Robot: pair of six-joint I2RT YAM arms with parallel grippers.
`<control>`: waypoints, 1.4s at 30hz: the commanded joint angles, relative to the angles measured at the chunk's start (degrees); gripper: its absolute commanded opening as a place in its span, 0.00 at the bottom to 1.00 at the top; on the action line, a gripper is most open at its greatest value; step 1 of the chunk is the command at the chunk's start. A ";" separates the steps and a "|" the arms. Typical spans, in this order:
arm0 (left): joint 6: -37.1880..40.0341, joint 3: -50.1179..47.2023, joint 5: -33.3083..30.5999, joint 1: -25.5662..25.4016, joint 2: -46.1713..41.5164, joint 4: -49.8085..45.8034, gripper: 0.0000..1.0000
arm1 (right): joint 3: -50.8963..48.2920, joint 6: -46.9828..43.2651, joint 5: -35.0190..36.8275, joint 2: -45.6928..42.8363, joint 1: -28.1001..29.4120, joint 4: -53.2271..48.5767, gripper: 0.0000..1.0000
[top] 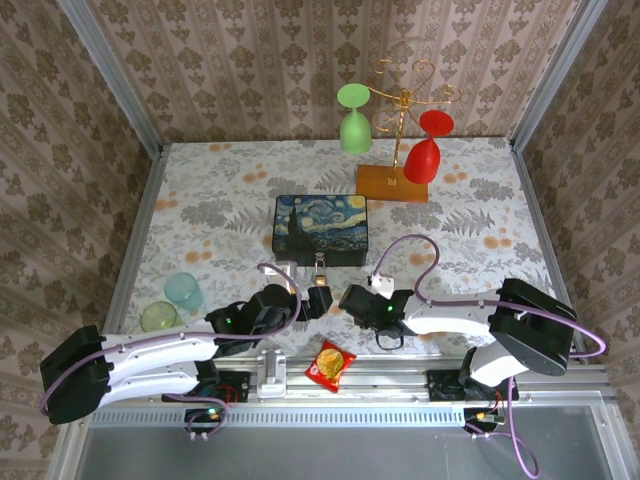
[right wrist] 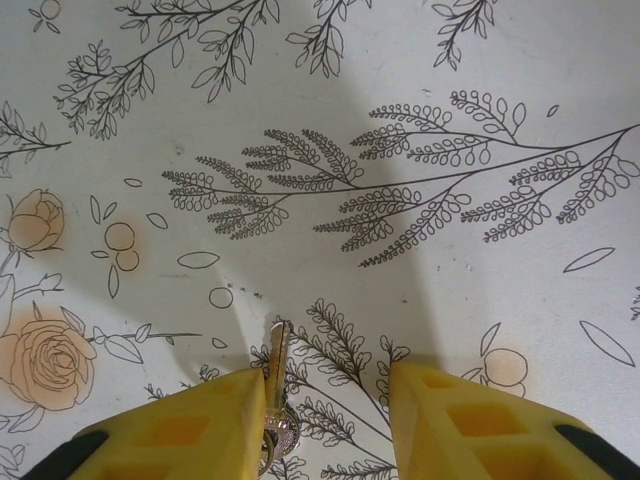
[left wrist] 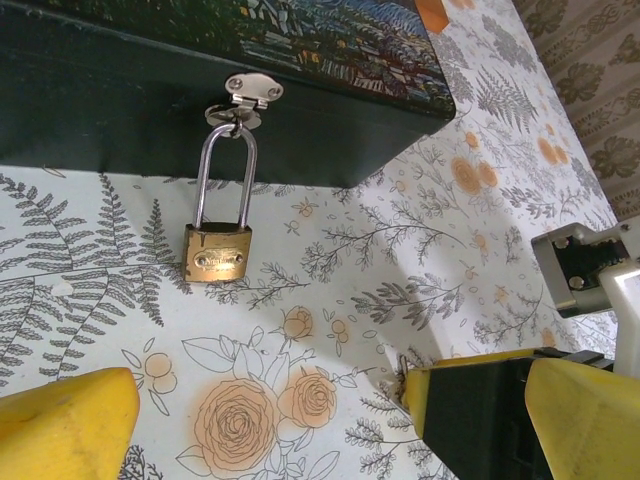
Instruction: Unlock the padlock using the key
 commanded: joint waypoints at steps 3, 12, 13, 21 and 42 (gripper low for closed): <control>-0.44 -1.07 -0.82 -0.49 0.09 2.05 1.00 | 0.71 -0.91 -11.04 4.50 2.15 0.74 0.34; -0.99 -2.47 -1.18 -0.49 -0.12 3.33 1.00 | 4.13 -3.16 -12.52 4.18 2.31 -0.57 0.41; -1.06 -2.56 -1.24 -0.49 -0.32 3.41 1.00 | 5.38 -3.38 -11.46 3.82 2.06 -3.05 0.41; -0.47 -2.82 -1.66 -0.22 -1.99 2.18 1.00 | 7.65 -1.80 -11.17 2.88 1.61 -5.06 0.43; -0.19 -5.11 -1.84 0.81 -7.91 -1.25 1.00 | 10.22 1.84 -2.84 8.52 1.87 -8.54 0.46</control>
